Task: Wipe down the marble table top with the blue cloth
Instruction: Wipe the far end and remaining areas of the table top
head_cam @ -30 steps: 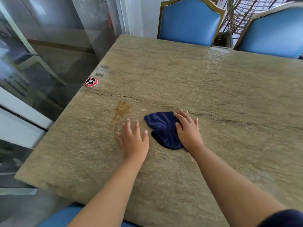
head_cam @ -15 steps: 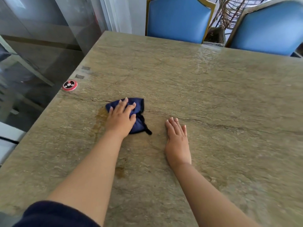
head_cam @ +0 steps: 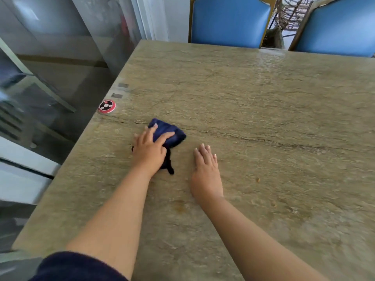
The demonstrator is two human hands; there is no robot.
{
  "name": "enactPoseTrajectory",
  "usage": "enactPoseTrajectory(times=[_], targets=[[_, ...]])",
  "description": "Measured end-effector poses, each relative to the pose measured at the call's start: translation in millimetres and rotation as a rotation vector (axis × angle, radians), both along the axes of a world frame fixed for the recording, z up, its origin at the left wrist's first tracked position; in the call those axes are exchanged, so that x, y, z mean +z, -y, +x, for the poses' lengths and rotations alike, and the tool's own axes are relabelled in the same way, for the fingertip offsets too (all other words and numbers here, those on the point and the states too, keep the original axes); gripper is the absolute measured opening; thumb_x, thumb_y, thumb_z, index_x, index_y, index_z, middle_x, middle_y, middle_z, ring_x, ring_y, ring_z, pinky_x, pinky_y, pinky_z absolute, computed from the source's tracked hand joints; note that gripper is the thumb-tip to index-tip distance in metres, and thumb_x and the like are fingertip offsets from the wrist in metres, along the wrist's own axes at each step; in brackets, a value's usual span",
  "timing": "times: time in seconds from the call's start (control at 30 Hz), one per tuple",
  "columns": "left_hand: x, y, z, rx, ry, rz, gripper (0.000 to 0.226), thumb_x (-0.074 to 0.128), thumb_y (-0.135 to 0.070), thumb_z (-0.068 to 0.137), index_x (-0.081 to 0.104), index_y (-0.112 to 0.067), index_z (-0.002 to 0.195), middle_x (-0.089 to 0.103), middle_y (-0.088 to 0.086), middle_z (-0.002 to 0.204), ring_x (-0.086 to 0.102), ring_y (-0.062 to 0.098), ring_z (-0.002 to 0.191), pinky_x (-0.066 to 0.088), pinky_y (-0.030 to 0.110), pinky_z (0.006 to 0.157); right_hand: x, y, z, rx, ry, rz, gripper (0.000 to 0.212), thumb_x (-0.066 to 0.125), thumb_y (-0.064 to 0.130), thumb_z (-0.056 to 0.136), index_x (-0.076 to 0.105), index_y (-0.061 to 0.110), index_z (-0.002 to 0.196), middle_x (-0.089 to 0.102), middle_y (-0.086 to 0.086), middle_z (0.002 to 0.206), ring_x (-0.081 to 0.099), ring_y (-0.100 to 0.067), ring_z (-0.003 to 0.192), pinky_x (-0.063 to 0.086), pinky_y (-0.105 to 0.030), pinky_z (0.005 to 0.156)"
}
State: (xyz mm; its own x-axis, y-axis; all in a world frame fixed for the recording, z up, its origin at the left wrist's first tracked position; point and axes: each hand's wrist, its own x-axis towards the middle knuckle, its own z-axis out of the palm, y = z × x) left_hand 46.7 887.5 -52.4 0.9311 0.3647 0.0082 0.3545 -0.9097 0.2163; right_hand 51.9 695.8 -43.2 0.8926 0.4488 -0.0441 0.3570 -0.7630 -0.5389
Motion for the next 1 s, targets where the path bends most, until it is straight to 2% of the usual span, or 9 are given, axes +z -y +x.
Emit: enactPoseTrajectory(times=[0.13,0.23,0.33,0.5,0.6,0.73,0.87,0.93,1.0], targets=[[7.7,-16.9,1.4,0.156,0.000,-0.097,0.056,0.044,-0.020,0.095,0.033,-0.042,0.145,0.012,0.004,0.162,0.006,0.028,0.148,0.009,0.041,0.120,3.2,-28.0,-2.9,-0.111,-0.026,0.046,0.059,0.031,0.002,0.093,0.020,0.011,0.150,0.002,-0.004,0.161,-0.010,-0.015,0.146,-0.013,-0.029,0.117],[3.2,-13.5,-43.5,-0.127,0.137,-0.080,0.061,0.052,-0.014,0.084,0.045,-0.037,0.141,0.028,0.004,0.157,0.021,0.030,0.145,0.020,0.039,0.117,7.0,-60.0,-8.7,-0.128,-0.061,0.116,0.057,0.034,0.002,0.091,0.029,0.008,0.147,0.011,-0.006,0.160,-0.003,-0.018,0.147,-0.007,-0.031,0.118],[1.3,-48.7,-78.7,-0.343,0.095,-0.047,0.063,0.053,-0.013,0.084,0.043,-0.038,0.141,0.027,0.000,0.157,0.019,0.024,0.146,0.009,0.037,0.119,5.3,-97.1,-20.7,-0.129,-0.047,0.121,0.056,0.034,0.003,0.092,0.028,0.009,0.147,0.012,-0.005,0.160,-0.003,-0.015,0.147,-0.006,-0.032,0.119],[0.1,-126.5,-58.4,0.007,0.064,-0.026,0.062,0.051,-0.014,0.088,0.037,-0.035,0.145,0.020,0.005,0.160,0.013,0.028,0.148,0.006,0.041,0.120,-5.8,-121.6,-34.1,-0.149,0.092,-0.033,0.061,0.027,0.003,0.092,0.015,0.012,0.151,0.001,-0.004,0.161,-0.011,-0.014,0.146,-0.012,-0.033,0.118],[-0.6,-131.6,-47.5,0.116,0.074,-0.030,0.058,0.048,-0.017,0.091,0.037,-0.034,0.145,0.022,0.008,0.159,0.015,0.031,0.147,0.006,0.042,0.120,-7.4,-123.9,-33.9,-0.146,0.107,-0.100,0.068,0.027,0.002,0.088,0.008,0.013,0.152,-0.004,-0.003,0.161,-0.016,-0.014,0.145,-0.014,-0.035,0.117],[-1.9,-89.9,-91.0,-0.020,0.153,-0.049,0.057,0.043,-0.018,0.085,0.047,-0.032,0.140,0.035,0.007,0.154,0.026,0.030,0.144,0.026,0.046,0.116,-9.1,-125.7,-34.6,-0.151,0.114,-0.141,0.066,0.028,0.005,0.089,0.011,0.014,0.152,0.000,-0.003,0.161,-0.013,-0.014,0.146,-0.012,-0.037,0.118],[-2.4,-75.0,-148.9,-0.314,0.060,-0.026,0.059,0.034,-0.025,0.085,0.041,-0.036,0.142,0.031,0.002,0.155,0.019,0.022,0.147,0.022,0.043,0.118,-9.6,-125.1,-33.7,-0.155,0.135,-0.158,0.063,0.031,0.008,0.093,0.012,0.014,0.152,0.002,-0.002,0.161,-0.012,-0.014,0.146,-0.011,-0.037,0.118],[-0.8,-88.1,-144.9,-0.315,0.049,-0.008,0.059,0.034,-0.027,0.084,0.042,-0.037,0.142,0.032,0.003,0.155,0.021,0.024,0.146,0.020,0.046,0.119,-8.4,-124.5,-33.2,-0.152,0.120,-0.139,0.064,0.031,0.006,0.091,0.013,0.015,0.152,0.003,-0.001,0.161,-0.010,-0.013,0.146,-0.011,-0.035,0.118],[-0.4,-99.0,-120.8,-0.182,0.043,0.010,0.060,0.034,-0.029,0.083,0.043,-0.036,0.142,0.033,0.007,0.155,0.024,0.029,0.145,0.017,0.049,0.119,-5.6,-122.8,-32.0,-0.140,0.109,-0.096,0.066,0.033,0.001,0.088,0.018,0.015,0.151,0.008,-0.001,0.160,-0.006,-0.013,0.147,-0.010,-0.034,0.118]])
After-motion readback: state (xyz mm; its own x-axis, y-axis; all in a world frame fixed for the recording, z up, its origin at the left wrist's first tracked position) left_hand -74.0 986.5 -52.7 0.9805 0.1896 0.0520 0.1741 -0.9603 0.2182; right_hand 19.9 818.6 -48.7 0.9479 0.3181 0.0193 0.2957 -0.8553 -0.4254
